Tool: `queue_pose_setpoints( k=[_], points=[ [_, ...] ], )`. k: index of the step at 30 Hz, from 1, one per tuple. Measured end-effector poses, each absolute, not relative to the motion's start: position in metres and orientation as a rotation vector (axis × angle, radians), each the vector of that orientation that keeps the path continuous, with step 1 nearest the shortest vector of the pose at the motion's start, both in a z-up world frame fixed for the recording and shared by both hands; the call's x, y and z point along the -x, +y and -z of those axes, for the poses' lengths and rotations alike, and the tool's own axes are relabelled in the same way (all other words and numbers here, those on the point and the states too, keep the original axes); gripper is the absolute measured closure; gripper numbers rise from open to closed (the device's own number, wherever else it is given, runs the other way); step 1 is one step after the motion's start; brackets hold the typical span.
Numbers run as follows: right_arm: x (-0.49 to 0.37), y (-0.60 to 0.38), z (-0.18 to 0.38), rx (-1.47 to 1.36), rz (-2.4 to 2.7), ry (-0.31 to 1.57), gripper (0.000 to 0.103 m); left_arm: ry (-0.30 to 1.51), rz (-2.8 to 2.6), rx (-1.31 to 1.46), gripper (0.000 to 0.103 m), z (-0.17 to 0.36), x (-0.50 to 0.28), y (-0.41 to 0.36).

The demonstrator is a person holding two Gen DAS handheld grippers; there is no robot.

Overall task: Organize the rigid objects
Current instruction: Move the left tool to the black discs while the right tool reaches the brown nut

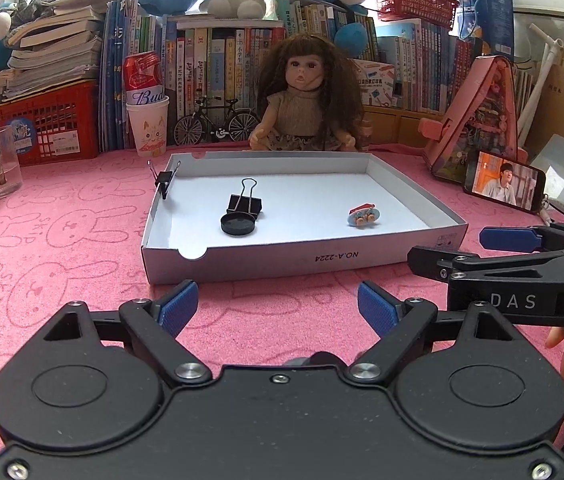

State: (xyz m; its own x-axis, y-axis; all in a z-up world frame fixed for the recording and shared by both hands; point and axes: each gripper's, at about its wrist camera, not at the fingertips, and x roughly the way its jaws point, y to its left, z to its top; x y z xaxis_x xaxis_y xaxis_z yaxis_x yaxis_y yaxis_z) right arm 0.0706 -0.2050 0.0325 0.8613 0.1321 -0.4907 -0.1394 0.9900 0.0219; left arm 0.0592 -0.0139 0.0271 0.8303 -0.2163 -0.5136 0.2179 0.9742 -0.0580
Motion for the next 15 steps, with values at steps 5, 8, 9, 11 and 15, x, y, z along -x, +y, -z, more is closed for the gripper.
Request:
queue_pose_setpoints(
  k=[5, 8, 9, 11, 15],
  points=[
    [-0.057, -0.206, -0.026, 0.018, -0.141, 0.512, 0.012, 0.519, 0.251, -0.02, 0.02, -0.022, -0.041, -0.015],
    [-0.047, -0.207, -0.023, 0.03, -0.126, 0.492, 0.012, 0.498, 0.259, -0.023, 0.021, -0.02, -0.03, -0.015],
    [-0.044, -0.207, -0.022, 0.037, -0.122, 0.485, 0.012, 0.495, 0.262, -0.022, 0.023, -0.019, -0.028, -0.015],
    [-0.038, -0.207, -0.02, 0.049, -0.119, 0.475, 0.012, 0.491, 0.268, -0.02, 0.024, -0.018, -0.023, -0.014],
    [-0.029, -0.207, -0.015, 0.063, -0.123, 0.466, 0.012, 0.494, 0.264, -0.027, 0.037, -0.015, -0.017, -0.013]
  ],
)
